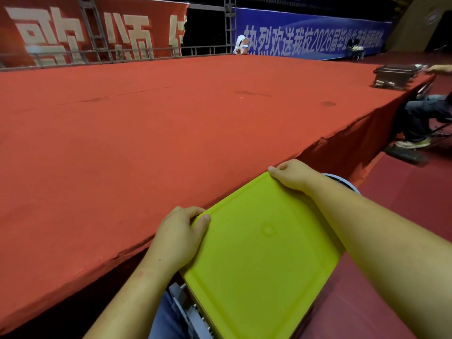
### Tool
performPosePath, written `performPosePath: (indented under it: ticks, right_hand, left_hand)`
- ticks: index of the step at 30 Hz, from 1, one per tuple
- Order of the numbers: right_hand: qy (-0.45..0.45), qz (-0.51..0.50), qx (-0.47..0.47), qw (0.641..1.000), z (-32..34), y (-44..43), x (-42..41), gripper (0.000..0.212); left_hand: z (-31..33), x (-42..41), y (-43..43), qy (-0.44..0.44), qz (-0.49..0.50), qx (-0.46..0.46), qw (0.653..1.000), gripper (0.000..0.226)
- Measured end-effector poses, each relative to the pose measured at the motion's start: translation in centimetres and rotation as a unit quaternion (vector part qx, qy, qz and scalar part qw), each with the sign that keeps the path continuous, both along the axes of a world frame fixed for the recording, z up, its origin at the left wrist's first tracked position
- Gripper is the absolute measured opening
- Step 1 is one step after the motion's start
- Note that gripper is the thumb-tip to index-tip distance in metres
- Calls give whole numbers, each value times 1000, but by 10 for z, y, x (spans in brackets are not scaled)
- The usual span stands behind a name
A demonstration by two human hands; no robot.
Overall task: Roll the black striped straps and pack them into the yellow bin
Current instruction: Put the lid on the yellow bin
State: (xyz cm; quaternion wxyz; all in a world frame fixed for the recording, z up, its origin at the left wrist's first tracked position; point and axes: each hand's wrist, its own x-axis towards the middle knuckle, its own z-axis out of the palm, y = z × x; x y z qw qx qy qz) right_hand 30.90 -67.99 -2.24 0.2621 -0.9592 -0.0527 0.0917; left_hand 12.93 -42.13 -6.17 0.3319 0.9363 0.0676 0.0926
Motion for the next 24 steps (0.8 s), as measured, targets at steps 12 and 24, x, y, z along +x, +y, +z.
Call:
performPosePath:
  ticks: [12, 24]
  right_hand:
    - [-56, 65, -92, 992, -19, 0, -7, 48]
    - [-47, -28, -114, 992, -36, -81, -74, 63]
  left_hand:
    - [-13, 5, 6, 1, 15, -5, 1000, 24]
    - [17, -108, -79, -117, -292, 138, 939, 69]
